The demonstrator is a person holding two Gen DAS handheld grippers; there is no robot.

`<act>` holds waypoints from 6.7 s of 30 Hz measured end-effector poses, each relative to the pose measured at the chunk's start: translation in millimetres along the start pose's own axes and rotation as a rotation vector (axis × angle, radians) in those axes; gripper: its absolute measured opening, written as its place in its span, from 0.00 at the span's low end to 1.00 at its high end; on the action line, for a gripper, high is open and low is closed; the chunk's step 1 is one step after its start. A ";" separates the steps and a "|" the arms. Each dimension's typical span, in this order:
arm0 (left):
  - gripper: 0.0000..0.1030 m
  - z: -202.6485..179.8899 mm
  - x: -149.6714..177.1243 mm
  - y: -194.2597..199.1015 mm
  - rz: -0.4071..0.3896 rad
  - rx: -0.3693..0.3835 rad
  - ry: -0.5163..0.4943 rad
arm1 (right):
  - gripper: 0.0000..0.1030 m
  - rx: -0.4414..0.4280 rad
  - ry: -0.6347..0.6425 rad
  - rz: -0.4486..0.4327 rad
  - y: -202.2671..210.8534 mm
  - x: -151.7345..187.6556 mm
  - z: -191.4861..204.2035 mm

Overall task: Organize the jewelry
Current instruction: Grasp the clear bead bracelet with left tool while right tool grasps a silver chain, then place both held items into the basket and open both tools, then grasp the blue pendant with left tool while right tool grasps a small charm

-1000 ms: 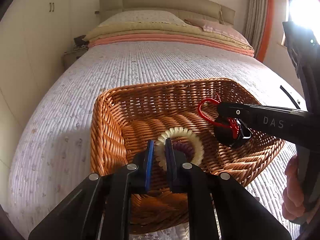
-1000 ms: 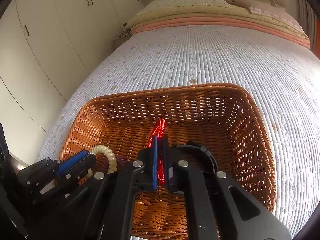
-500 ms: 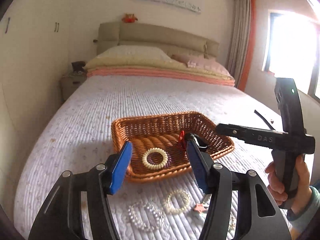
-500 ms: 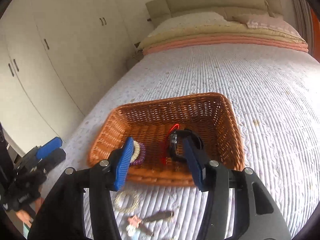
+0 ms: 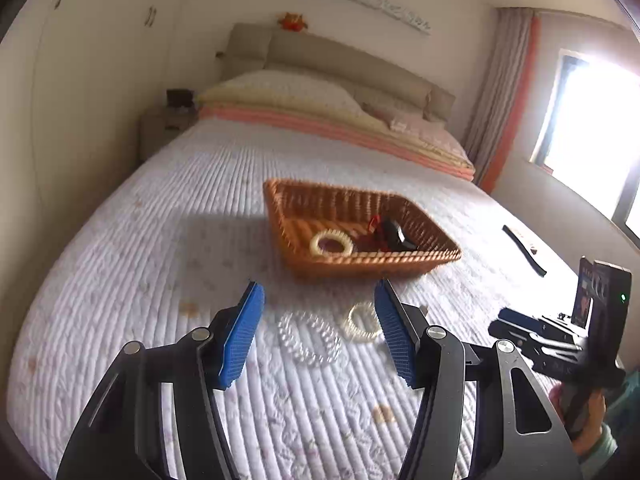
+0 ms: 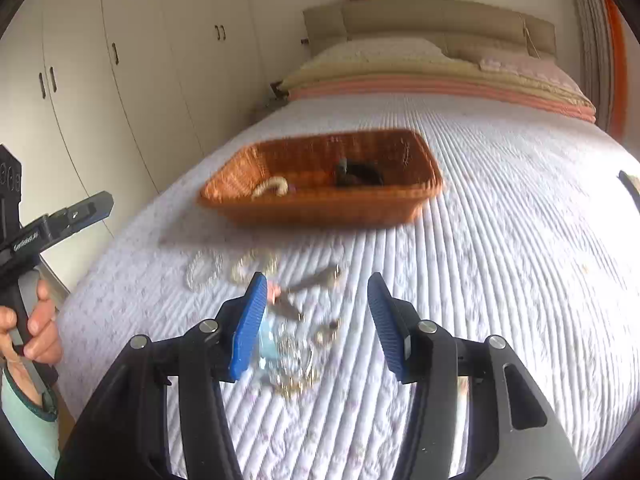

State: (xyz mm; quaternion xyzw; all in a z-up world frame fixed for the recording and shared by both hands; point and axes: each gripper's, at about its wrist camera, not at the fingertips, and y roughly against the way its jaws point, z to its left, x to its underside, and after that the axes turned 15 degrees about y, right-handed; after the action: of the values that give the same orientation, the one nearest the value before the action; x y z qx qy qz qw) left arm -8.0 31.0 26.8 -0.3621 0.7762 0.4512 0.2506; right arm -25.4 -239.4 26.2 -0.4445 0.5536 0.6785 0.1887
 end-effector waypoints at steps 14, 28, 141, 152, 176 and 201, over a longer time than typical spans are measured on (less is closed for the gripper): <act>0.53 33.3 14.9 -87.9 0.193 -0.182 0.063 | 0.27 -0.046 0.012 0.133 -26.7 38.4 12.7; 0.51 26.3 16.9 -108.6 0.220 -0.232 0.018 | 0.02 -0.014 0.008 0.170 -34.5 42.6 15.2; 0.68 -84.2 30.5 -30.5 0.043 0.011 -0.097 | 0.40 -0.132 -0.004 -0.036 4.3 -45.5 -37.6; 0.62 -87.0 73.3 -102.0 0.262 -0.101 -0.041 | 0.40 -0.142 -0.082 0.059 7.5 32.6 -39.8; 0.28 -28.6 76.0 -77.3 0.316 -0.026 -0.046 | 0.30 -0.076 -0.061 0.226 -68.6 20.6 -9.1; 0.13 -44.0 86.3 -84.8 0.279 -0.070 -0.130 | 0.07 0.003 -0.017 0.187 -73.3 16.0 1.0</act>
State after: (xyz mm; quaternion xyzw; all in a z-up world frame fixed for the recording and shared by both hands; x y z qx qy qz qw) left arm 3.3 -64.8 -58.5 -0.2294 0.7848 0.5310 0.2225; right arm 20.4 -219.1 -29.6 -0.3850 0.5918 0.6962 0.1299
